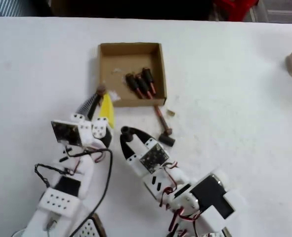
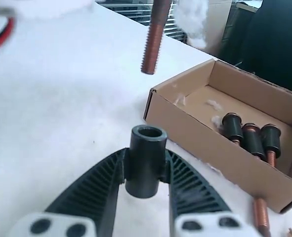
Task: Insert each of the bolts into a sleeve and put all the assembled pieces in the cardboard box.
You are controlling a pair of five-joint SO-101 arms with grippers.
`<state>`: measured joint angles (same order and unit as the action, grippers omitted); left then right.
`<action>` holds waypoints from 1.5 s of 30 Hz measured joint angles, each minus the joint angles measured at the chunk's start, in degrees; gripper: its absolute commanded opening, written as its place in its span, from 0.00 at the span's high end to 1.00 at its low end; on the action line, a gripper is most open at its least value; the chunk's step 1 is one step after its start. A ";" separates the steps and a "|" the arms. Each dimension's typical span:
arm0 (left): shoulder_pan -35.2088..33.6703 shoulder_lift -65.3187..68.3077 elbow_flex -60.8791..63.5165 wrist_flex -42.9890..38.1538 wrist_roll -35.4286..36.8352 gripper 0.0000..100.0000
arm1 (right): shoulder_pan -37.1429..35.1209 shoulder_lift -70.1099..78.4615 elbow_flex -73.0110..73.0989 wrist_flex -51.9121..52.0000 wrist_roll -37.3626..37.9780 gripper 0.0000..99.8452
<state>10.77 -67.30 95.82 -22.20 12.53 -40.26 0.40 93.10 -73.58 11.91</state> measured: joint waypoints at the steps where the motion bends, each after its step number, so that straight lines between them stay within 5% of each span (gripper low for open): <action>1: 0.35 -2.46 0.00 3.16 0.00 0.98 | 0.00 0.00 0.00 0.00 0.00 0.98; 8: 2.81 -17.85 0.00 18.02 0.18 0.98 | 0.00 0.00 0.00 0.00 0.00 0.98; 26: 9.41 -35.60 0.00 37.54 4.92 0.98 | 0.00 0.00 0.00 0.00 0.00 0.98; 45: 10.02 -36.22 1.32 40.79 8.26 0.98 | -0.18 0.00 0.00 0.00 0.00 0.98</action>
<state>20.79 -103.52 97.14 18.59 20.79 -40.44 0.40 93.10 -73.58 11.91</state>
